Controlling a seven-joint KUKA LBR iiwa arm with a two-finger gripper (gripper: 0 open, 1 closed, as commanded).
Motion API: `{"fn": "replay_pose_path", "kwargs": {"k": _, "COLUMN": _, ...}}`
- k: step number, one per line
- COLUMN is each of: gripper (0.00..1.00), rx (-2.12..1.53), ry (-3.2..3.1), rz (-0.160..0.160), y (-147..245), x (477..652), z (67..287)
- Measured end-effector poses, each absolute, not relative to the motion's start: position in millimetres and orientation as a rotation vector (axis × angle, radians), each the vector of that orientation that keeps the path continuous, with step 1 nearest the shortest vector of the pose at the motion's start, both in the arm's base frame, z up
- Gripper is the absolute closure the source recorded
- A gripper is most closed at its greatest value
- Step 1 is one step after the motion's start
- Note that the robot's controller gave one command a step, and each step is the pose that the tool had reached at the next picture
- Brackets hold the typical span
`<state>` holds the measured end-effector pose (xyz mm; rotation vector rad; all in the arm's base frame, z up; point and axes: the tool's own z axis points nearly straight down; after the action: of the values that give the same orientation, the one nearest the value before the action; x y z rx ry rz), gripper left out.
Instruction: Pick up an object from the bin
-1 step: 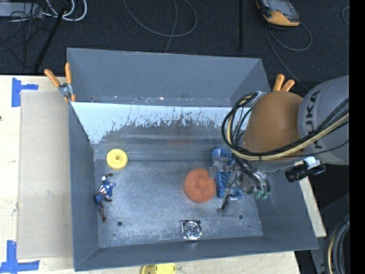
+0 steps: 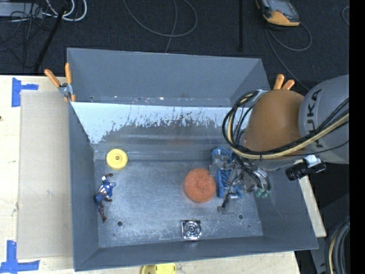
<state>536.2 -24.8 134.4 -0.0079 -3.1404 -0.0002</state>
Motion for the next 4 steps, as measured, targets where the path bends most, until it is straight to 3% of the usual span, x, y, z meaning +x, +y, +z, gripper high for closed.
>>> {"fn": "replay_pose_path", "kwargs": {"k": 1, "gripper": 0.00, "rx": 0.077, "ry": -3.148, "rz": 0.001, "y": -20.0, "x": 564.3, "z": 90.7}}
{"fn": "replay_pose_path", "kwargs": {"k": 2, "gripper": 1.00, "rx": 0.139, "ry": -3.151, "rz": 0.000, "y": -21.4, "x": 582.9, "z": 73.8}}
{"fn": "replay_pose_path", "kwargs": {"k": 3, "gripper": 1.00, "rx": 0.140, "ry": -3.151, "rz": 0.000, "y": -21.4, "x": 582.9, "z": 73.8}}
{"fn": "replay_pose_path", "kwargs": {"k": 4, "gripper": 1.00, "rx": 0.139, "ry": -3.140, "rz": -0.001, "y": 33.5, "x": 593.8, "z": 182.7}}
